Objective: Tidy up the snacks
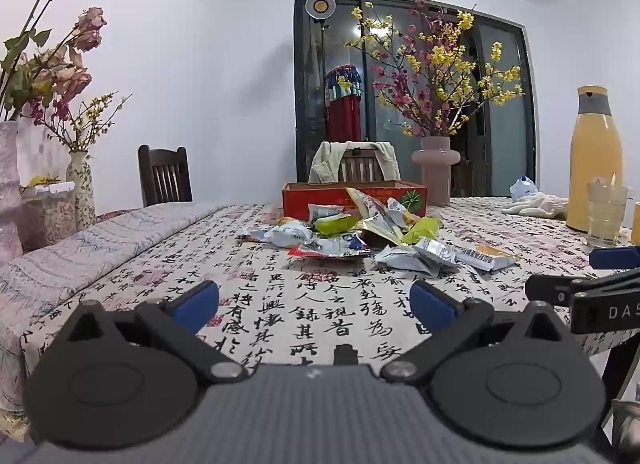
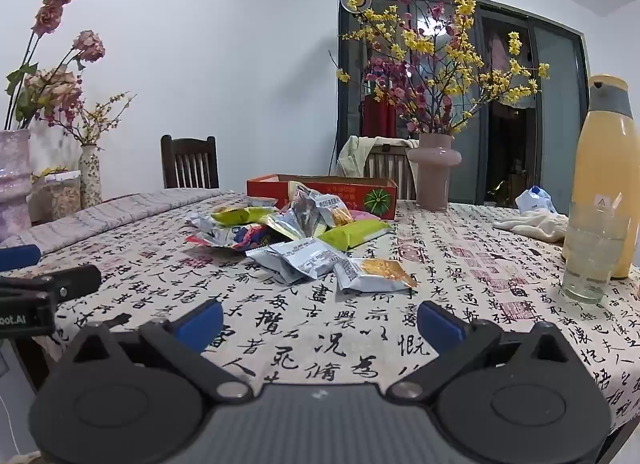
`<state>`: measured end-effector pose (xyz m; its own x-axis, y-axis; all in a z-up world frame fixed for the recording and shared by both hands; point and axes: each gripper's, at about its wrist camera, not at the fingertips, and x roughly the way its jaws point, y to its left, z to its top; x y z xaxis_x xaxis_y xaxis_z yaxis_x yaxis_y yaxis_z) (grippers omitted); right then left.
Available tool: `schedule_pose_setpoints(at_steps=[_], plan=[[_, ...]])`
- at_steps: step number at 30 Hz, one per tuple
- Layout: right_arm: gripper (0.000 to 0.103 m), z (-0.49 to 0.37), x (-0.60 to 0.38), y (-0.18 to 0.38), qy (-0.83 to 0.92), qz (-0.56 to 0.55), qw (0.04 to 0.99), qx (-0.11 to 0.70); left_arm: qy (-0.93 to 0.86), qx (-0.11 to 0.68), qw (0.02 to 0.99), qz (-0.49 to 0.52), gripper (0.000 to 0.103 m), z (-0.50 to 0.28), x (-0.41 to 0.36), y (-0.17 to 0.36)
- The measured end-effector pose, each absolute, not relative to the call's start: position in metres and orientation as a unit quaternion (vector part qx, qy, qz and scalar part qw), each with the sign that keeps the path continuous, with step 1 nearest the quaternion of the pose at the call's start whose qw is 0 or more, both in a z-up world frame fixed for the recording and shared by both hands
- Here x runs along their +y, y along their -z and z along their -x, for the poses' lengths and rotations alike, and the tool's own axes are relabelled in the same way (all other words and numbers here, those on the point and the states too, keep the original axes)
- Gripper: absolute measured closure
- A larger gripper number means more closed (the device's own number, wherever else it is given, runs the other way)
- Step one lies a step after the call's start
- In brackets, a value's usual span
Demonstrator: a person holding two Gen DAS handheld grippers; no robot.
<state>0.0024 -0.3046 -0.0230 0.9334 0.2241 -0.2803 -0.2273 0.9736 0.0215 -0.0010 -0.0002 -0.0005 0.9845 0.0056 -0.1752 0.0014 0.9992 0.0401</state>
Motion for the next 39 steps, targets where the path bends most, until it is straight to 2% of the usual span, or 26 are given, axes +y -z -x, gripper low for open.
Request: schedule_pose_setpoints(at_steps=[39], plan=[[0.0, -0.0063, -0.3076, 0.0239, -0.112, 0.002, 0.982, 0.152, -0.001, 0.095, 0.995, -0.014, 0.0, 0.0003, 0.002, -0.0028]])
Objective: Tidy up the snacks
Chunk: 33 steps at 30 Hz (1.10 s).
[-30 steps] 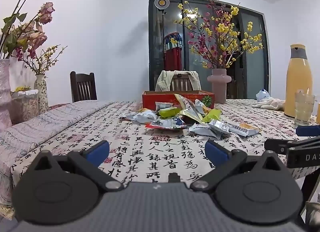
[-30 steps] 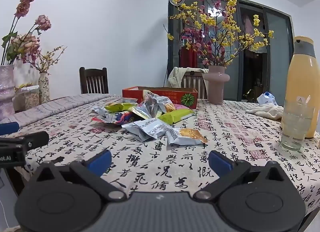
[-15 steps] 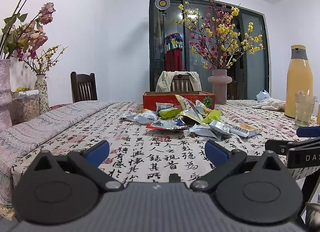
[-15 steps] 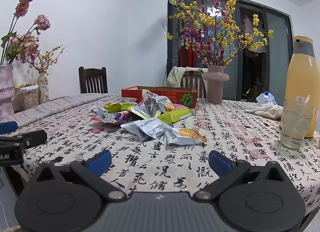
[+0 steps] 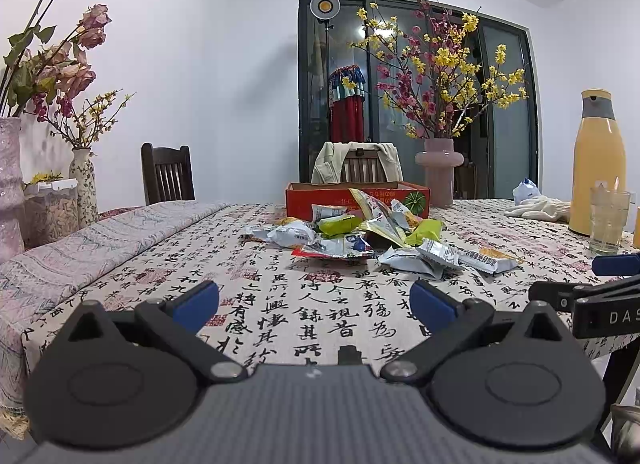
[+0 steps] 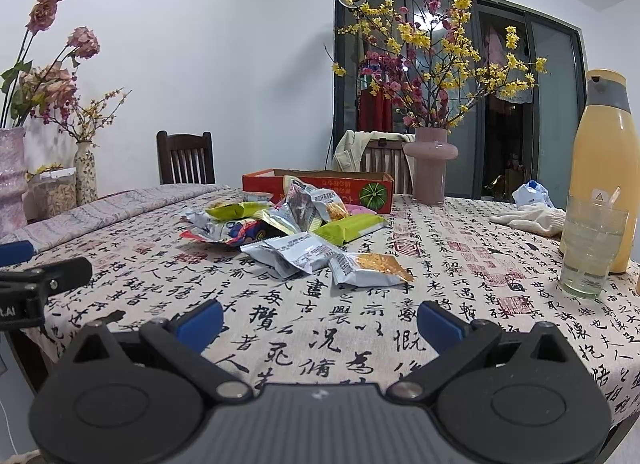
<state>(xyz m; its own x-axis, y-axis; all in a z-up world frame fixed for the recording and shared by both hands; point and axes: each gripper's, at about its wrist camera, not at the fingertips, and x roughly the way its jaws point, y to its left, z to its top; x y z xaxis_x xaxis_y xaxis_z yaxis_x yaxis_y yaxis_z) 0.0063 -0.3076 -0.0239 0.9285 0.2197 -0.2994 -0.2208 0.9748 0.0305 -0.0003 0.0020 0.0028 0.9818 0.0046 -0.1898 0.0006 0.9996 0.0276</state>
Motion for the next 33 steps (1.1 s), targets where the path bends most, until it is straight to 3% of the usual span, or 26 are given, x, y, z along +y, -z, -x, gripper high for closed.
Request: schedule_pose_setpoints(at_steps=[33], plan=[[0.0, -0.0059, -0.3077, 0.0259, -0.112, 0.003, 0.981, 0.157, -0.001, 0.095, 0.995, -0.013, 0.0, 0.001, 0.0031, -0.0029]])
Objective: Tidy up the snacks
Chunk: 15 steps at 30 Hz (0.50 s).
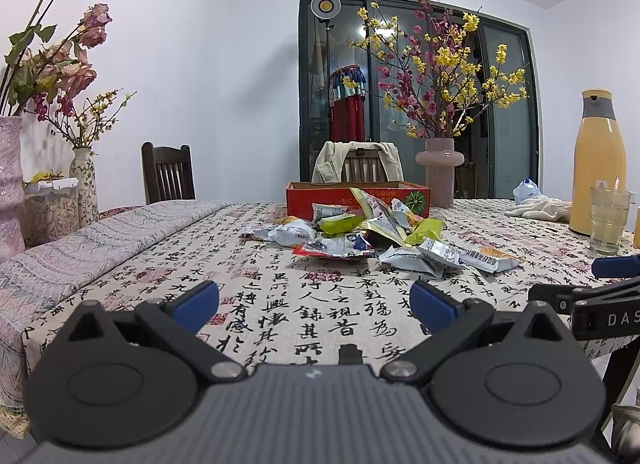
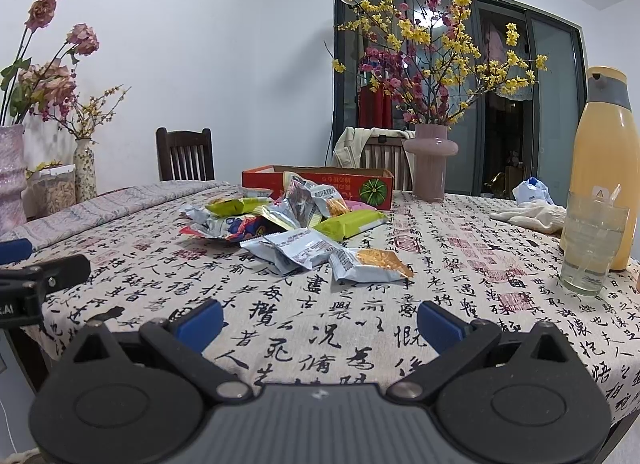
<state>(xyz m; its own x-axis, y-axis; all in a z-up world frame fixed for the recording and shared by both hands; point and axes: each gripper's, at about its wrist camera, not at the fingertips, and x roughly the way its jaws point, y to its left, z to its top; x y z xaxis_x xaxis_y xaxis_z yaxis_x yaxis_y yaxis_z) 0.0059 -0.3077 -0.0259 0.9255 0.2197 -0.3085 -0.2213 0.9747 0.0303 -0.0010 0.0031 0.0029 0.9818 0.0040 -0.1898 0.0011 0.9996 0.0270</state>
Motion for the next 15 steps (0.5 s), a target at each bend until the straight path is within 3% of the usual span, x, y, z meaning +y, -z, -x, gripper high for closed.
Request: schedule_pose_setpoints(at_steps=[15], plan=[[0.0, -0.0086, -0.3078, 0.0264, -0.111, 0.003, 0.981, 0.162, 0.0, 0.097, 0.995, -0.013, 0.0, 0.0009, 0.0045, -0.0008]])
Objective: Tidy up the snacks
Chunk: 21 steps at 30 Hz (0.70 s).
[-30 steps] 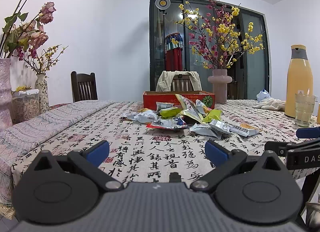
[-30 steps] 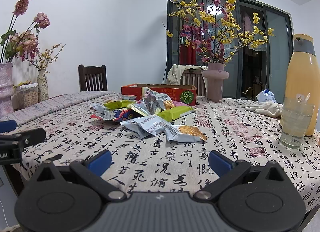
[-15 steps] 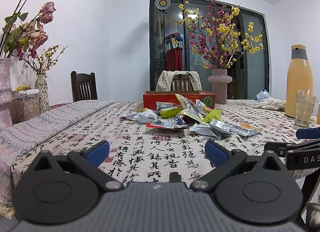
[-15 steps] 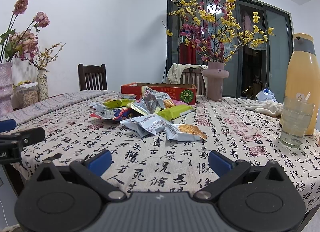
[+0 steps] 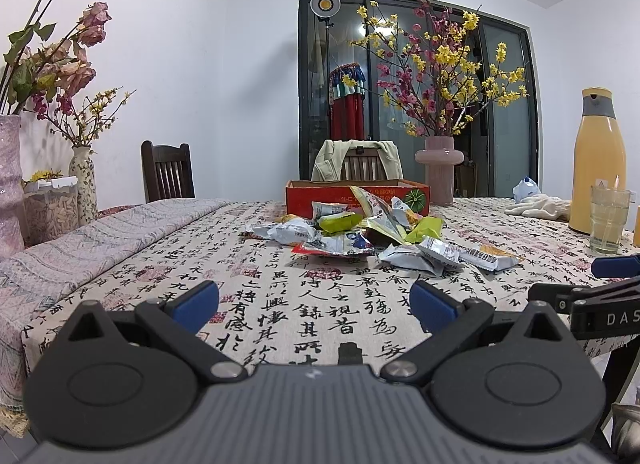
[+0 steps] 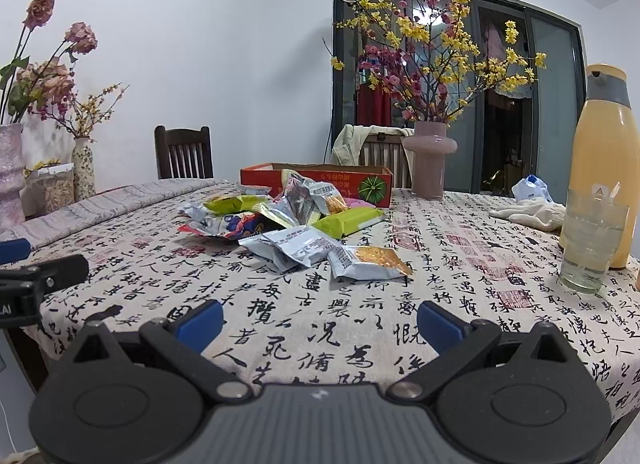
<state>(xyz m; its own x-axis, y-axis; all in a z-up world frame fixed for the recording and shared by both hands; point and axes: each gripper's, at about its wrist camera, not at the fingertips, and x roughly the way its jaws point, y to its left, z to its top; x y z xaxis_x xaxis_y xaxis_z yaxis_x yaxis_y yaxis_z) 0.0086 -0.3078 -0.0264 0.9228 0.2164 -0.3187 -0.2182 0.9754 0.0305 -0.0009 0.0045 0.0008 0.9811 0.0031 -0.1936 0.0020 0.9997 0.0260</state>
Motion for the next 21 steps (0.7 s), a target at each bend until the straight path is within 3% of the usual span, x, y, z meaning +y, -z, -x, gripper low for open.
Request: schedule_pose_setpoints(at_steps=[10, 21], plan=[[0.0, -0.011, -0.307, 0.026, -0.112, 0.002, 0.98, 0.166, 0.002, 0.11, 0.994, -0.008, 0.0, -0.007, 0.006, 0.001], [0.0, -0.062, -0.306, 0.024, -0.139, -0.009, 0.97, 0.197, 0.001, 0.137, 0.99, -0.034, 0.0, -0.069, 0.008, -0.012]])
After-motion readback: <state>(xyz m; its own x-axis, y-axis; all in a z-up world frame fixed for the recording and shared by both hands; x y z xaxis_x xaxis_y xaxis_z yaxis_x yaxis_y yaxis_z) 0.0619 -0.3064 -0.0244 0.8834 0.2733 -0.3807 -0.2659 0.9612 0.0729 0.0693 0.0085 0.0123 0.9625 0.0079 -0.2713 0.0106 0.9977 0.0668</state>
